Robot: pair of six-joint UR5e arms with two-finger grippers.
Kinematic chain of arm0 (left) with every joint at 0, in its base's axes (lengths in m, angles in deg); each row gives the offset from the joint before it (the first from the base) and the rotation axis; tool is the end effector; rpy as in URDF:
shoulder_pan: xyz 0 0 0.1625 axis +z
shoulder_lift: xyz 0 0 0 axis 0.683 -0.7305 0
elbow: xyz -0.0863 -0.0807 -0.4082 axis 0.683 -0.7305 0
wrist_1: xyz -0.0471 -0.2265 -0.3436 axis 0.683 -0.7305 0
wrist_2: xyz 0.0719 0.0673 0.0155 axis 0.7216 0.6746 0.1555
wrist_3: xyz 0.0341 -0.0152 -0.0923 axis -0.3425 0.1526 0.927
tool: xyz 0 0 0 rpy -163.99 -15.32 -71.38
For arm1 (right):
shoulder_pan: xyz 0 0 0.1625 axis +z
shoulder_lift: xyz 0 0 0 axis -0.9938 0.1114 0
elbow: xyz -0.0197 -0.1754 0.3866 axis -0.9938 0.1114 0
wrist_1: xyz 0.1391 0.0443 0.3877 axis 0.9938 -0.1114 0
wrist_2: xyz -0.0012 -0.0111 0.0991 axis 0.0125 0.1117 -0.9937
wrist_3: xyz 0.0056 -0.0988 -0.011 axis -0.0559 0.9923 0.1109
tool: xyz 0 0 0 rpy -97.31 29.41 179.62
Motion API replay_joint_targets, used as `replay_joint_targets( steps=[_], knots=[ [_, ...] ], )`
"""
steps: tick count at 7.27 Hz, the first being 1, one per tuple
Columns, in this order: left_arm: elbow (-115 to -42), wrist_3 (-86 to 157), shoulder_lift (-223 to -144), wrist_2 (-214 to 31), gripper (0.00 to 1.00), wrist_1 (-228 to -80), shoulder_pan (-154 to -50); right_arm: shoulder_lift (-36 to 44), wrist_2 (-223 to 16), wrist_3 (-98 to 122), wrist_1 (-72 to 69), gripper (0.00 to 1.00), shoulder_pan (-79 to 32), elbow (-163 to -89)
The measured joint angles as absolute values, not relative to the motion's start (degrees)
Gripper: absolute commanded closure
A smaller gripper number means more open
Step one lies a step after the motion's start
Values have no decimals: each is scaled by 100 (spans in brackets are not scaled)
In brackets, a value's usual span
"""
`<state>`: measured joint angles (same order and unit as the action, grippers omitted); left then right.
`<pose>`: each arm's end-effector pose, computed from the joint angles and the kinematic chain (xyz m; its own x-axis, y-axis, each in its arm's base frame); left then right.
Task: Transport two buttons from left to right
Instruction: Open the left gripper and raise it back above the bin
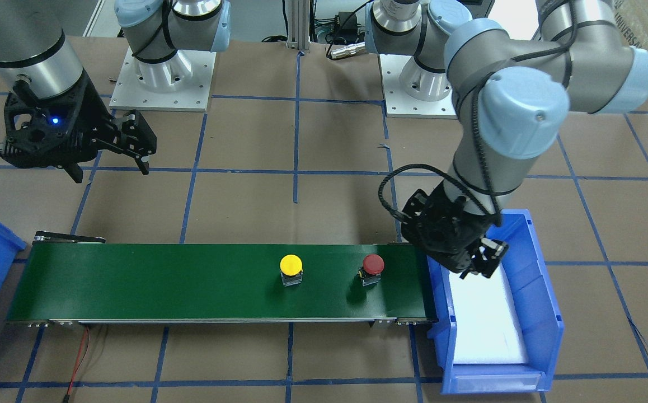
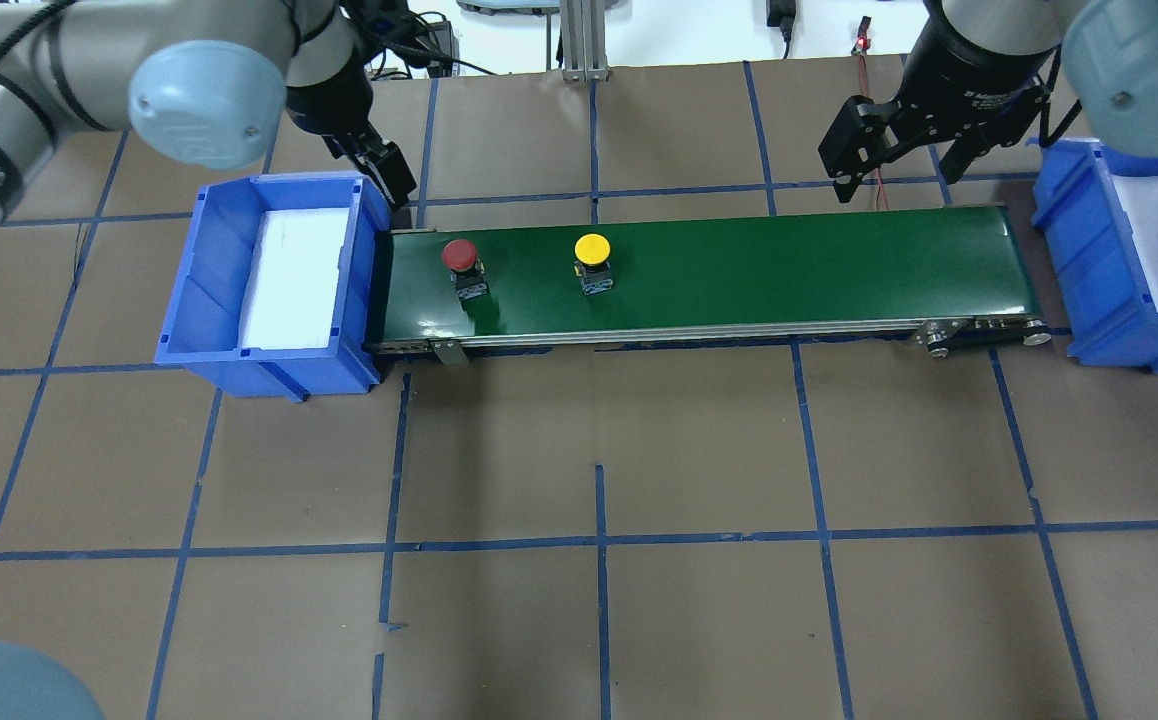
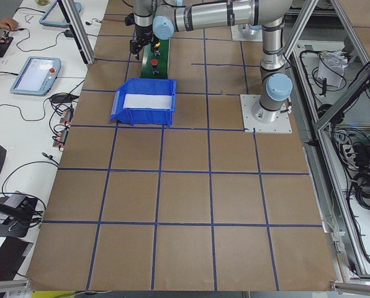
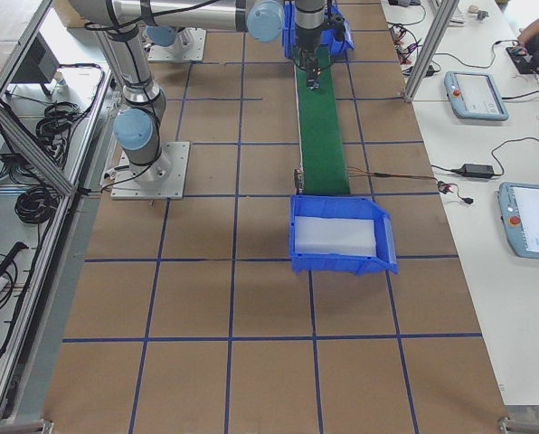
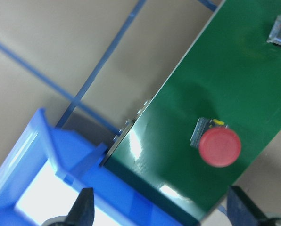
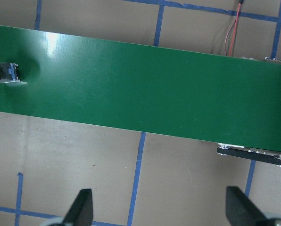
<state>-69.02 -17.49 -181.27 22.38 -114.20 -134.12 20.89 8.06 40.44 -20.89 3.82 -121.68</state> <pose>-0.1408 -0.6191 0.4144 -0.7742 0.6282 -0.0778 0.6319 0.7741 -0.0377 0.1122 -0.5305 0.4796 -0.9865 -0.1633 -0.0125 -0.1622 0.9844 -0.0676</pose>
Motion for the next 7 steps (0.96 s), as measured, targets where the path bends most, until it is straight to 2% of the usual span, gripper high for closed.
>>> replay_joint_targets(
  steps=[4,7],
  knots=[
    [-6987,294,-16991,2192,0,-12874,-12723,2077,790,4058,-2084,0,350,-12169],
    [-7024,1001,-16809,1958,0,-13532,-12741,2084,801,4058,-2084,0,336,-12201]
  ],
)
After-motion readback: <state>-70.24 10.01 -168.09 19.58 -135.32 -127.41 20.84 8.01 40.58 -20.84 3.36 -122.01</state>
